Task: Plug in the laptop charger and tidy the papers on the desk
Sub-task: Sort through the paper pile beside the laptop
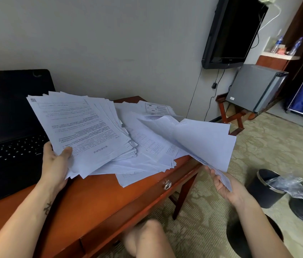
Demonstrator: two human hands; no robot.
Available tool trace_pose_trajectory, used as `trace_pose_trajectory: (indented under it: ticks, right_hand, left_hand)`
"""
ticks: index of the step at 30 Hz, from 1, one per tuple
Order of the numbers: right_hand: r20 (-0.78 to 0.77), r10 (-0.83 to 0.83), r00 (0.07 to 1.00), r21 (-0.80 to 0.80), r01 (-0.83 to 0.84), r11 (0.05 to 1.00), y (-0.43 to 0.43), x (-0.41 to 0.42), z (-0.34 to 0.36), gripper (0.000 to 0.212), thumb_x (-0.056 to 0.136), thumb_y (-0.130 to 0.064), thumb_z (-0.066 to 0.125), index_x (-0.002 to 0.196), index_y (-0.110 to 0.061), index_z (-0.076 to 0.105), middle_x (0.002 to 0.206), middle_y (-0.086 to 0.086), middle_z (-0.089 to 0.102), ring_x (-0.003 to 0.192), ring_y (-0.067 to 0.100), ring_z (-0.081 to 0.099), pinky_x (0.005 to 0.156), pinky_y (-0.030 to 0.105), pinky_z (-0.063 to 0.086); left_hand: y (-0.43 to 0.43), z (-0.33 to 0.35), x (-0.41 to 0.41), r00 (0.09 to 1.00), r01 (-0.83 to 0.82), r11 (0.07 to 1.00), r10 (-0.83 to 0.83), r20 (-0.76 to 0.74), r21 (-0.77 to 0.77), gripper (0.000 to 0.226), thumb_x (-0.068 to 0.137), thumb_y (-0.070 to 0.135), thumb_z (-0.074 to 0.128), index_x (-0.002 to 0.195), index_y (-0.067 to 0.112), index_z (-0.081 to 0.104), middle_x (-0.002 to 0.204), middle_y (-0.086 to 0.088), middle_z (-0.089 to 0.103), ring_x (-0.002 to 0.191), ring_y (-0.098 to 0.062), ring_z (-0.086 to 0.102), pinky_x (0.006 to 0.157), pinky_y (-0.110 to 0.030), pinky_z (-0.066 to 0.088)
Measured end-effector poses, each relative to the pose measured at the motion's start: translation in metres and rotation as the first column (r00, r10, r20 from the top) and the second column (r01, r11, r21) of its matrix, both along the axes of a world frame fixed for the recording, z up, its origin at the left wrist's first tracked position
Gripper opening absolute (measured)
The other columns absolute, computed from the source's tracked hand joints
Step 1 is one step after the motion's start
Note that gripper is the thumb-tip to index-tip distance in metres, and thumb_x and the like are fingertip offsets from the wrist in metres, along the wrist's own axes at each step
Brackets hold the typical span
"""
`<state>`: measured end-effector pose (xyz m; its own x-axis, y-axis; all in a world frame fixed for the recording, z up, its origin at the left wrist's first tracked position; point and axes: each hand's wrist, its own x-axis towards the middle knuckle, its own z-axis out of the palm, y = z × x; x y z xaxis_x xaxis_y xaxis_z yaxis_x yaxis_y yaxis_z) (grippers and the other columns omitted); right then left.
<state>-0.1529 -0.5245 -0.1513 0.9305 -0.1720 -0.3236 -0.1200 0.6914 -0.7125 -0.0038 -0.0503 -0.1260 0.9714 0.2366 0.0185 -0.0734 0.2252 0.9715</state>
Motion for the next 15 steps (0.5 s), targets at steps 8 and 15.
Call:
trace_pose_trajectory:
  ticks: [8,15]
  right_hand:
    - [0.358,0.075,0.931,-0.059,-0.058,0.997,0.028,-0.002,-0.009,0.048,0.107,-0.016,0.046,0.144,0.014,0.041,0.152,0.017,0.046,0.137,0.023,0.05,0.112,0.011,0.025]
    - [-0.007,-0.016,1.0,-0.37,0.012,0.929,0.071,0.023,0.022,0.045,0.082,-0.006,0.079,0.125,-0.001,0.065,0.108,0.014,0.076,0.089,0.021,0.076,0.072,0.027,0.062]
  left_hand:
    - [-0.009,0.002,-0.008,0.997,0.07,0.998,-0.07,-0.019,0.0,0.042,0.107,0.003,0.054,0.145,0.014,0.042,0.133,0.0,0.065,0.116,-0.018,0.067,0.099,-0.044,0.053]
    - [-0.018,0.001,-0.015,0.988,0.153,0.988,-0.153,-0.033,-0.01,0.039,0.106,0.005,0.056,0.141,0.019,0.047,0.128,0.001,0.068,0.113,-0.02,0.07,0.096,-0.043,0.055]
